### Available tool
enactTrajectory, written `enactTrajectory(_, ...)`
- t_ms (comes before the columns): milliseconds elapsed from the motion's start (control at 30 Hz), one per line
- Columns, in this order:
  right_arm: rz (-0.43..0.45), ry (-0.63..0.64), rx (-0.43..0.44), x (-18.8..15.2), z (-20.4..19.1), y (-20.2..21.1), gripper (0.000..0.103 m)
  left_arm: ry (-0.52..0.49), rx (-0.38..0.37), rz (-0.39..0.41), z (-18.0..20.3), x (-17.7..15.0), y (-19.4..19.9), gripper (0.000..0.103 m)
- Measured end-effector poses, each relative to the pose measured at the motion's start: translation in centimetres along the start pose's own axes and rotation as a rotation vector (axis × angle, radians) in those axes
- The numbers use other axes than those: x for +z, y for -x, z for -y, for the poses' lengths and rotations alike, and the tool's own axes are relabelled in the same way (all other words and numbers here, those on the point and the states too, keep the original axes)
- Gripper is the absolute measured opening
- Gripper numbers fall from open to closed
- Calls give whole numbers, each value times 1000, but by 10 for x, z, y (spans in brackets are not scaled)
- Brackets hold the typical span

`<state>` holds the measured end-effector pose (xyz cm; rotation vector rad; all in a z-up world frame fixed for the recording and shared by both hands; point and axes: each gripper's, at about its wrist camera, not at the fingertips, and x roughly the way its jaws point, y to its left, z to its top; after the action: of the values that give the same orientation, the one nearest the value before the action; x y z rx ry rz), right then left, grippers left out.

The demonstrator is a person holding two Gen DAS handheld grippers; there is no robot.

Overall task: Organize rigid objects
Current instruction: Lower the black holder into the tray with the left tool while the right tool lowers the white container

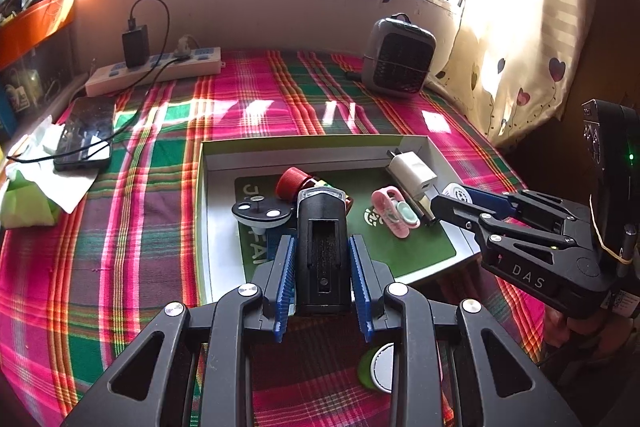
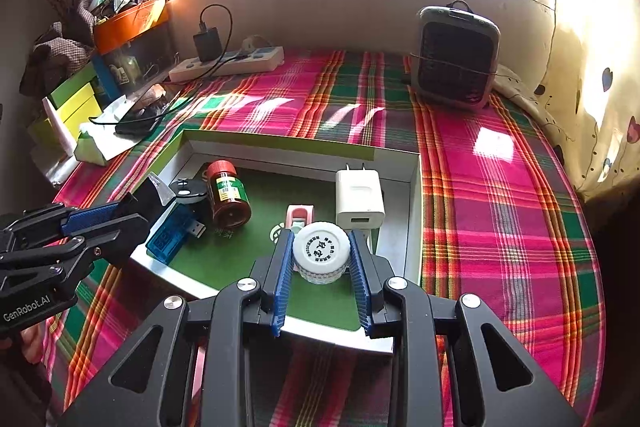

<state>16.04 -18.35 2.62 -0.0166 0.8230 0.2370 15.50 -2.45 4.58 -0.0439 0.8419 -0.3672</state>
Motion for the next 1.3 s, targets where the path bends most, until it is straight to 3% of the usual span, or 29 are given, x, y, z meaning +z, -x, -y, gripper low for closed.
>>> enactTrajectory(1300, -49, 2, -6, -1, 6, -24, 29, -78, -50, -75, 17, 15, -49, 24)
